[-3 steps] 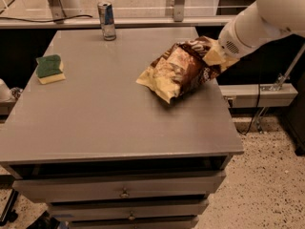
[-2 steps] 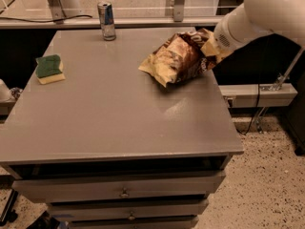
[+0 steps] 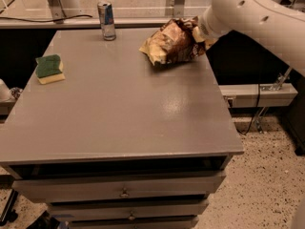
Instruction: Move brown chip bag near redbull can
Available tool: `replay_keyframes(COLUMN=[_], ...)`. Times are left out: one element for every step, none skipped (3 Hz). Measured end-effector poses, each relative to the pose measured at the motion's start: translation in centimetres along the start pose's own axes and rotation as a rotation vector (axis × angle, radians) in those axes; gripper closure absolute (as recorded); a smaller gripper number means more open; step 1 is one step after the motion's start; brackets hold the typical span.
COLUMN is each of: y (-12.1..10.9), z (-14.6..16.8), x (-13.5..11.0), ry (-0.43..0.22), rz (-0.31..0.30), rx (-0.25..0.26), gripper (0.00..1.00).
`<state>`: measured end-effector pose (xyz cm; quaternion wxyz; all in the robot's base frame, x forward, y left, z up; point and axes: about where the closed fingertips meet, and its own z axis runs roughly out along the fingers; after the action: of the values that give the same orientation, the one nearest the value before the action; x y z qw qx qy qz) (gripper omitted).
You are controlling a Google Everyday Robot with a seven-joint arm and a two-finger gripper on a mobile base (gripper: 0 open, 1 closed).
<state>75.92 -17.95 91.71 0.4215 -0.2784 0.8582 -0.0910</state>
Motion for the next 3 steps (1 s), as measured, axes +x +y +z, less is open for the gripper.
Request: replay_keyframes(y=[-0.1, -0.1, 0.5], z=[1.7, 3.3, 4.8], x=[-2.3, -4.4, -6.3], ry=[-0.004, -0.009, -0.021], rz=[0.045, 0.076, 0.098], rx=[0.058, 0.105, 0.115], gripper=[1.00, 1.00, 1.00])
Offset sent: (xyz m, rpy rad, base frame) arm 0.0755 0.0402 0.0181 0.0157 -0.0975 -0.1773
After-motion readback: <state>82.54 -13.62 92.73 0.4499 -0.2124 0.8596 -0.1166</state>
